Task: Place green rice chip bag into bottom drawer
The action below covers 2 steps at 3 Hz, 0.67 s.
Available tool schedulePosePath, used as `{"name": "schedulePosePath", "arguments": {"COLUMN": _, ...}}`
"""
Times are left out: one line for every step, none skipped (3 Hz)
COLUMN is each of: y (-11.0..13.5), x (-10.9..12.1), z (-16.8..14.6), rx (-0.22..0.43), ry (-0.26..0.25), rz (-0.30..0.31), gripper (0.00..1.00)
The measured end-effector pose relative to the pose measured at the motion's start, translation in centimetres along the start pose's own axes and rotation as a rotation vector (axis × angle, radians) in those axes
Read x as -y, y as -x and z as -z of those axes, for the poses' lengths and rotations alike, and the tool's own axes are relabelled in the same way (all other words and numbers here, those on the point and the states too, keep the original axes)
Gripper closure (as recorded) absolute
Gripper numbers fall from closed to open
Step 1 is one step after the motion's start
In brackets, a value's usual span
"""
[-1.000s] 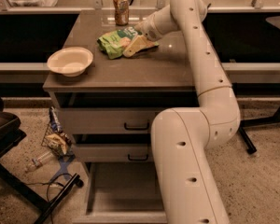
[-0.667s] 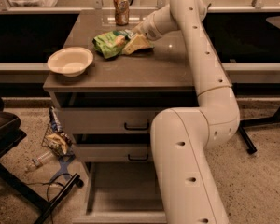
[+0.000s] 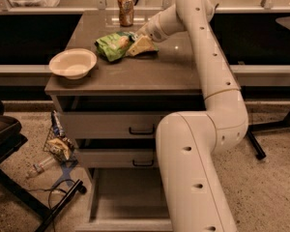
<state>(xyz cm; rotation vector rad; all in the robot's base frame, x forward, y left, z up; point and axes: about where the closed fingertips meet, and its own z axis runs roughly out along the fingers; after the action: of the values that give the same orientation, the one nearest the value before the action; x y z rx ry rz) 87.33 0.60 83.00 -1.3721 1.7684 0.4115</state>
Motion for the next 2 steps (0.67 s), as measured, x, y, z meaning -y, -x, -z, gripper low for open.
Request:
{"name": "schedulePosePath", "arguments": {"y": 0.02, "x": -0.01, "z": 0.02, "rx": 0.0, "ry": 0.0, "rz": 0.0, "gripper": 1.0}}
{"name": "schedulePosePath", "arguments": {"y": 0.08, "x": -0.01, "z": 0.06, "rx": 0.0, "ry": 0.0, "rz": 0.0, "gripper": 1.0}}
